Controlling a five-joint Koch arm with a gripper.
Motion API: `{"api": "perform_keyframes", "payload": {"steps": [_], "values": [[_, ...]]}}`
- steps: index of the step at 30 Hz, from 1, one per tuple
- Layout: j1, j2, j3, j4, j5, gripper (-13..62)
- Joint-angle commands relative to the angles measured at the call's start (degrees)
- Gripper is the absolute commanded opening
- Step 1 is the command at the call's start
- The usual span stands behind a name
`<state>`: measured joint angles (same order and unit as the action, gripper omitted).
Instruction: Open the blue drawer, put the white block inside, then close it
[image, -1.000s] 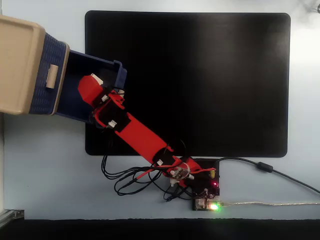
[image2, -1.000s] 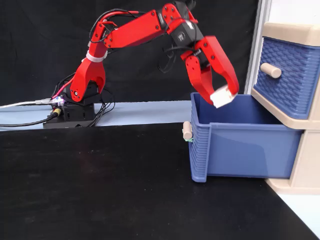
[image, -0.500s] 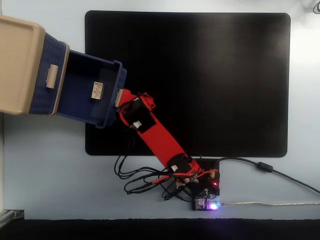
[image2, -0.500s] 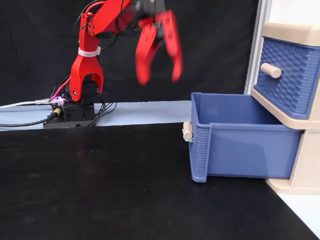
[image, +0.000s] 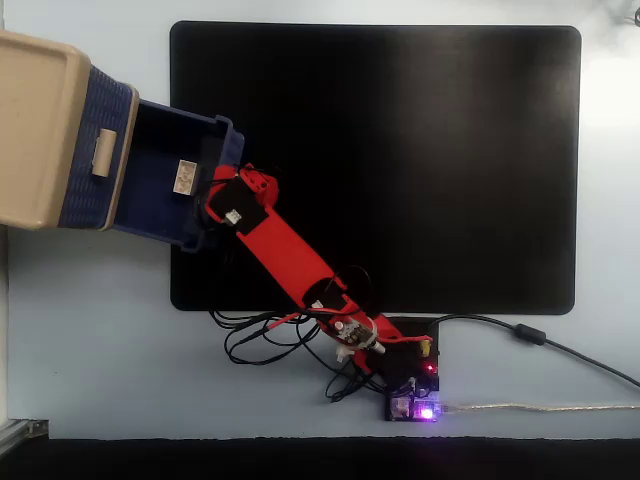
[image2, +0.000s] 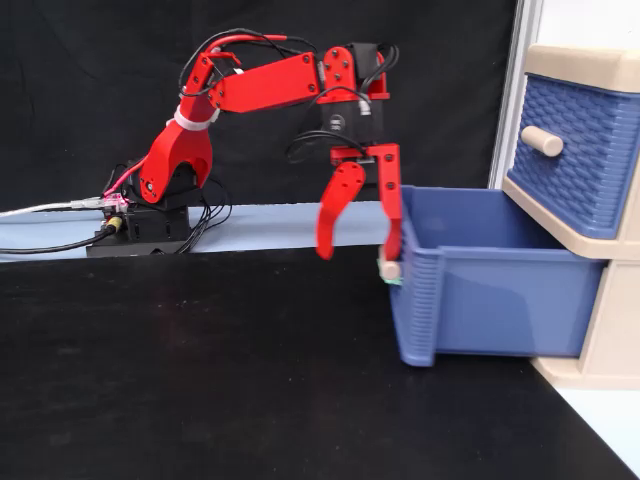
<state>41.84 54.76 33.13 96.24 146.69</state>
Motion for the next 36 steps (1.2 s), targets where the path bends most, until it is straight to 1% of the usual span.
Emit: {"api": "perform_keyframes", "payload": {"steps": [1, 7, 10, 13, 17, 20, 22, 23, 26, 28, 29, 33, 34, 36], "values": [[-2.2, -1.9, -4.7, -12.0, 6.2, 33.6], [-5.6, -10.3, -14.8, -27.9, 15.4, 33.6], [-6.3, -11.9, -18.6, -31.4, 18.1, 33.6], [-6.5, -12.2, -21.4, -31.9, 20.6, 33.6], [-5.9, -12.0, -22.3, -30.8, 20.6, 33.7], [-2.8, -7.6, -22.8, -19.4, 18.6, 34.2], [1.2, -2.6, -22.1, -7.2, 13.4, 34.1], [3.4, 0.0, -22.3, 1.8, 8.3, 34.0], [6.9, 5.1, -21.9, 20.6, -7.3, 34.0], [9.8, 9.8, -17.3, 22.8, -19.3, 33.9], [11.4, 13.3, -10.5, 22.2, -25.1, 33.9], [16.6, 24.7, 13.9, 19.0, -40.8, 33.9], [19.4, 27.4, 20.8, 17.7, -46.2, 33.8], [25.0, 32.4, 32.0, 16.0, -52.6, 33.8]]}}
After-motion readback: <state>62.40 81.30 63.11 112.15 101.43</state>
